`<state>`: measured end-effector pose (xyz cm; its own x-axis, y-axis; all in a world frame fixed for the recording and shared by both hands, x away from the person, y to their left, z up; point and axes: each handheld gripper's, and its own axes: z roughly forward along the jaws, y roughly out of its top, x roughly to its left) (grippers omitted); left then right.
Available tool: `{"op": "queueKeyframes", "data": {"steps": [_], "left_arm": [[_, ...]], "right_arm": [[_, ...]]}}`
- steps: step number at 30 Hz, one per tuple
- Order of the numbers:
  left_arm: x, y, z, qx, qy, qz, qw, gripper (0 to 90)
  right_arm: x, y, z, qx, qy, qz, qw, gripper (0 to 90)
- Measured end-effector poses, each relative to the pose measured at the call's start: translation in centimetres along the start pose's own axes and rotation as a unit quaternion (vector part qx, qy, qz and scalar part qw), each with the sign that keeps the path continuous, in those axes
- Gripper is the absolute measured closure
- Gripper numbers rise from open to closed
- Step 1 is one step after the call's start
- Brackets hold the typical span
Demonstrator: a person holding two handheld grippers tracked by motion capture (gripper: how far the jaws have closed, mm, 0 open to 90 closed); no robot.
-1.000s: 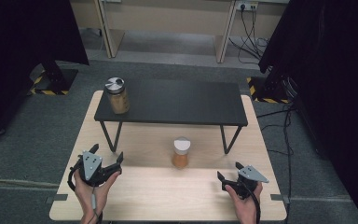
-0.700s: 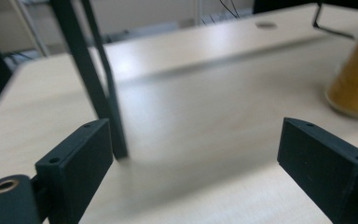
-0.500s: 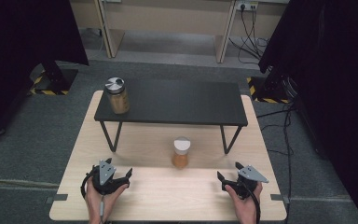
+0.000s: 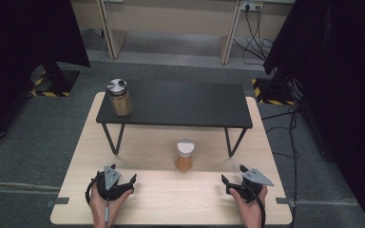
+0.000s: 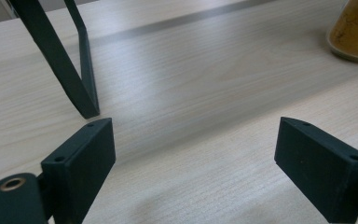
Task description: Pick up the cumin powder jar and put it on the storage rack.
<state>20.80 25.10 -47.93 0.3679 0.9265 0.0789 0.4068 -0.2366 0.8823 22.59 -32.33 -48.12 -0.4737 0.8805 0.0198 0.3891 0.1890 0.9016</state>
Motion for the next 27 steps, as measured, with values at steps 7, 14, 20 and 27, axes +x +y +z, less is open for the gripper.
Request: {"op": "queueKeyframes", "data": {"steps": [7, 14, 20, 27], "left_arm": [[0.01, 0.29, 0.09, 0.009, 0.0, -0.006, 0.9999, 11.4], [0.15, 0.42, 0.16, 0.014, 0.004, -0.02, 0.9997, 11.2], [0.4, 0.51, 0.22, 0.016, 0.002, -0.031, 0.9994, 11.0], [0.42, 0.52, 0.23, 0.017, 0.002, -0.032, 0.9994, 11.0]], "right_arm": [[0.08, -0.01, 0.01, 0.0, -0.001, -0.003, 1.0, 11.5], [0.0, 0.04, 0.03, 0.001, 0.001, -0.001, 1.0, 11.5], [0.05, -0.09, -0.04, -0.002, 0.001, -0.003, 1.0, 11.5], [0.06, -0.13, -0.06, -0.004, 0.001, -0.005, 1.0, 11.5]]}}
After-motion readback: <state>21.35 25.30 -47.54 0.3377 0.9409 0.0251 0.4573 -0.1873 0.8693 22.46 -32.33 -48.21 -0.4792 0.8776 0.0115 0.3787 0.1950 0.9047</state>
